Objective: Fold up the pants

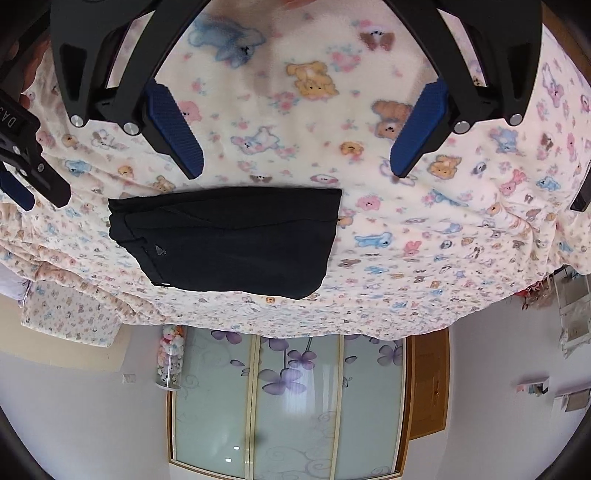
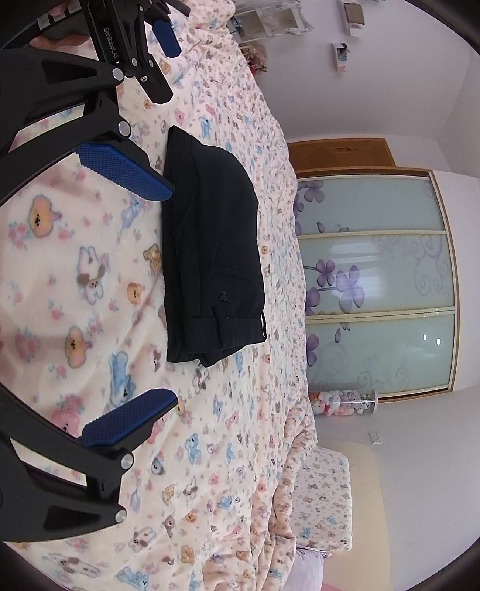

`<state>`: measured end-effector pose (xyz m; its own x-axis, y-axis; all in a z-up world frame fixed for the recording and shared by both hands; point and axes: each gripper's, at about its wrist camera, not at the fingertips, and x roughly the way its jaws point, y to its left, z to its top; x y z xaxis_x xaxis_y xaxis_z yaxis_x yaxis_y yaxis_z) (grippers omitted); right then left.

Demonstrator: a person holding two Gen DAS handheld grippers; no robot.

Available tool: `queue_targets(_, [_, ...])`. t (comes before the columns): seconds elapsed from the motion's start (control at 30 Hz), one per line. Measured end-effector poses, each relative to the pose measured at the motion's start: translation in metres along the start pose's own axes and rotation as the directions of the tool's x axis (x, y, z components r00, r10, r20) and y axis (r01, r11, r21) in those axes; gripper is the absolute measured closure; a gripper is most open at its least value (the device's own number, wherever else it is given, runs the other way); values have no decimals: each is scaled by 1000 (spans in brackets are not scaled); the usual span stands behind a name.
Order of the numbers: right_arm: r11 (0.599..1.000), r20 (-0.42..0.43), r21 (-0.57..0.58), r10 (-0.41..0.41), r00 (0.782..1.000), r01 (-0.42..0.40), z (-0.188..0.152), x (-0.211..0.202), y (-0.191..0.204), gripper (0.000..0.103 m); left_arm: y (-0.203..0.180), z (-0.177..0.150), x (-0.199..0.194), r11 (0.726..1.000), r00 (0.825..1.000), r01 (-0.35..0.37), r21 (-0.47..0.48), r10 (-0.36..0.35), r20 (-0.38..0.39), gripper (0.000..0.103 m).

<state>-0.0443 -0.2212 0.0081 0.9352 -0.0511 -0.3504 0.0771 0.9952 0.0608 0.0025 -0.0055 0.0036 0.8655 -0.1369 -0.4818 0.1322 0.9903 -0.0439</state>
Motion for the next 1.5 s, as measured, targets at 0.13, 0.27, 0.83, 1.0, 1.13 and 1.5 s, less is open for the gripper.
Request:
queue_targets(0.13, [1000,-2,-27,-11,1000,11,-2,1,5,1,-4,-1,1,1000,1000,-7,16,7,-6,2])
queue_targets(0.27, [998,-13,-56,-27,1000,27,-3,2,12,1,-7,-3,3,999,1000,-22,34,22,-8,2])
queue_targets(0.83, [997,-45,-61,-42,998,39,-6,7,13,1,-16,-8,7,995,998,-50,85,52,-25,2])
queue_targets(1.0, [998,-55,-59,-41,998,38,-7,8,12,1,-16,-8,7,995,998,-49,86,52,-26,2])
queue_targets(1.13, [998,-60,-55,-41,997,38,-7,8,11,1,-17,-10,8,995,998,-45,90,48,-29,2])
queue_targets(1.5, [998,-66,-54,-44,997,40,-8,9,10,1,-18,-11,9,995,998,-42,94,45,-33,2])
